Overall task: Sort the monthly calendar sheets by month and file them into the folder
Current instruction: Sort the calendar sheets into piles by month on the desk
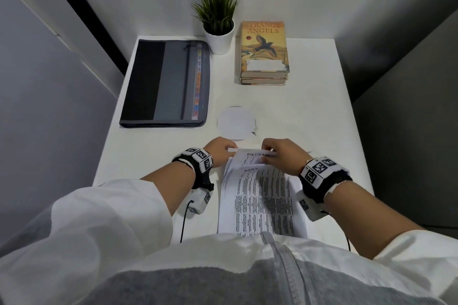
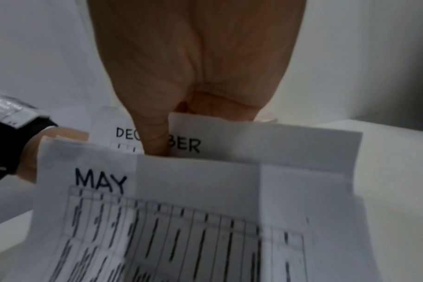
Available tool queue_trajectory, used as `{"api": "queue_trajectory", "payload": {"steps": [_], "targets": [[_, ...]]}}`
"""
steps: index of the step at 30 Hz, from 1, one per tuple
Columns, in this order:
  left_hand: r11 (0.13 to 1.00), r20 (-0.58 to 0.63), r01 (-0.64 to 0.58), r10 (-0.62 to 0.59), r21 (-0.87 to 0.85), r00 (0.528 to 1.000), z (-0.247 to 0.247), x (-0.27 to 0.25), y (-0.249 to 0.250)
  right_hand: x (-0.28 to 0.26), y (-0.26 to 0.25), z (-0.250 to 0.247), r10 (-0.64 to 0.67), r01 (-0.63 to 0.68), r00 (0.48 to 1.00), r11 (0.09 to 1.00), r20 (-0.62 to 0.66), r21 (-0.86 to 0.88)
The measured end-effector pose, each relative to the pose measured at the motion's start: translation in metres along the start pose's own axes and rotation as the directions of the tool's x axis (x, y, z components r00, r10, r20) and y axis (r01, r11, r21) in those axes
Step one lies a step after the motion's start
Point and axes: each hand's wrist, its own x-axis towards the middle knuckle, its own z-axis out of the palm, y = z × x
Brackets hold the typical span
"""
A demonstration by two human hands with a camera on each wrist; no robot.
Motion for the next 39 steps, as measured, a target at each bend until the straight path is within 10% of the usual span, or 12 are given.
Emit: {"api": "queue_trajectory", "payload": {"steps": [8,19,33,39], "targets": [[0.921,0.015,0.137,-0.141,-0.366,0.99,0.002,-0.003,0.004,0.014,-0.007,0.0,-0.014,0.039,0.988,0.986,0.153,-0.163],[0.997,-0.049,-0.013,0.009,-0.076,0.999,0.012,-0.016,0.013,-0.001,0.006,0.016,-0.065,0.057,0.995,0.992,-0.073,-0.111],[0.926,-0.099,0.06,-0.104,-0.372,0.99,0.011,-0.016,0.01,-0.008,0.0,0.03,0.047,-0.04,0.982,0.998,-0.183,0.041],[0.986,-0.116,0.089,-0.106,-0.144,0.988,0.011,-0.012,0.009,-0.022,0.004,0.041,-0.062,0.068,0.973,0.997,-0.221,0.023]]}}
